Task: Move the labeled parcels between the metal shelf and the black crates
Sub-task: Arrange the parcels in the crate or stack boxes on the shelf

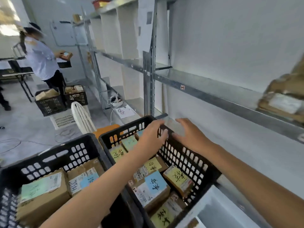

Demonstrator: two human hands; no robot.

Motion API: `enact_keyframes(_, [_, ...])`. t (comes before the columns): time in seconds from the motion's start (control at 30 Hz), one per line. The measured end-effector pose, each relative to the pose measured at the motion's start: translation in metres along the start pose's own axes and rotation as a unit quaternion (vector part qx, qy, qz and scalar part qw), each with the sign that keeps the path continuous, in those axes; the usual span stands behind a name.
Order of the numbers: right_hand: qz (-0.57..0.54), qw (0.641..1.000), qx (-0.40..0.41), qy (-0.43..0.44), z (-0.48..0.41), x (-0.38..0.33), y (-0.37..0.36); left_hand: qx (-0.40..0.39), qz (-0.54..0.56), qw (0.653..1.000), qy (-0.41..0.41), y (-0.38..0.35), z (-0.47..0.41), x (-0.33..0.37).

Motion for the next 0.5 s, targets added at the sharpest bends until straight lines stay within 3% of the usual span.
enact_keyframes(0.2, [0.086,0.994,0.057,-0.043,0.082,-0.023,0.080,-0.050,0.002,0.993,-0.108,-0.013,0.042,0.073])
enact_keyframes(0.5, [0.173,0.961,0.176,-0.122,0.194,-0.058,0.199,-0.072,0.086,0.964,-0.239,-0.022,0.103,0.202])
Point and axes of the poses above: each hand's wrist, its own z-axis away from the middle knuckle, its own y-axis out of the back of the hand, x = y × z, the point moved 8 cm from there along -z, towards the middle knuckle, and after that the axes turned 13 degrees about y, right-handed, at the moved point
